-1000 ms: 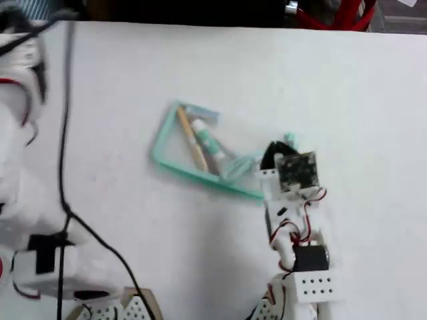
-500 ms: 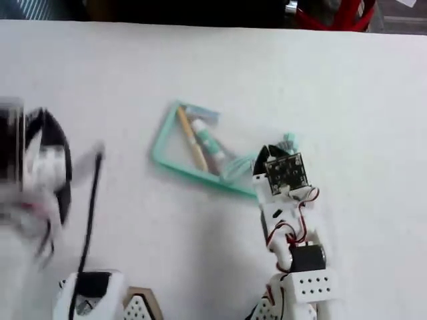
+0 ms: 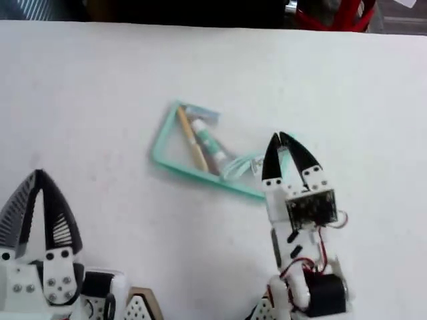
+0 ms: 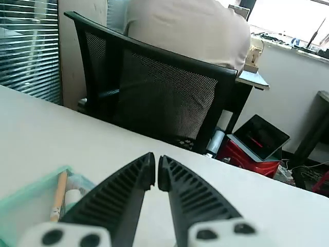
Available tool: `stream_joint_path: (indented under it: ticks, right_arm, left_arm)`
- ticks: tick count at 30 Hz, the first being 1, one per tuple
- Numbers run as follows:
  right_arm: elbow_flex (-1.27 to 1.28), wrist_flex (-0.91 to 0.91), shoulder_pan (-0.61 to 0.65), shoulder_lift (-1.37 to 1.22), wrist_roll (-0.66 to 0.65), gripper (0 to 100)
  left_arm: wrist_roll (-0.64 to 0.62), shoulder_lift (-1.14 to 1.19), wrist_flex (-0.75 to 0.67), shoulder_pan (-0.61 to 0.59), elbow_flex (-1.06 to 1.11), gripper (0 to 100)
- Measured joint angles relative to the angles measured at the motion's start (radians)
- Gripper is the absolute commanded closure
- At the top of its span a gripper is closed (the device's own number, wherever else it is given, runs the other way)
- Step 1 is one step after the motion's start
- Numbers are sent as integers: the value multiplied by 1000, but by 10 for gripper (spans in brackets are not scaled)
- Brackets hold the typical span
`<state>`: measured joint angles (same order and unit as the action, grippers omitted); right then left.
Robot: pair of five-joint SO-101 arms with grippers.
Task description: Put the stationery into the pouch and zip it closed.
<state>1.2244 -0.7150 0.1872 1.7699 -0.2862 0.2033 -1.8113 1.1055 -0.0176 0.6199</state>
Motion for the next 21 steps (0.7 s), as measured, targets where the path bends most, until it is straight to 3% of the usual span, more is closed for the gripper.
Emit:
stream_joint_path:
  ticks: [9,16,21]
  right_arm:
    - [-428,-269,9,37,9,981]
    - [-839,-588,9,37,209,981]
    - [-1158,-740,9,38,249,981]
  left_arm:
    - [0,-8,6,-2,12,976]
    - [-80,-8,149,-2,-184,976]
    - [-112,-11,262,-2,-282,976]
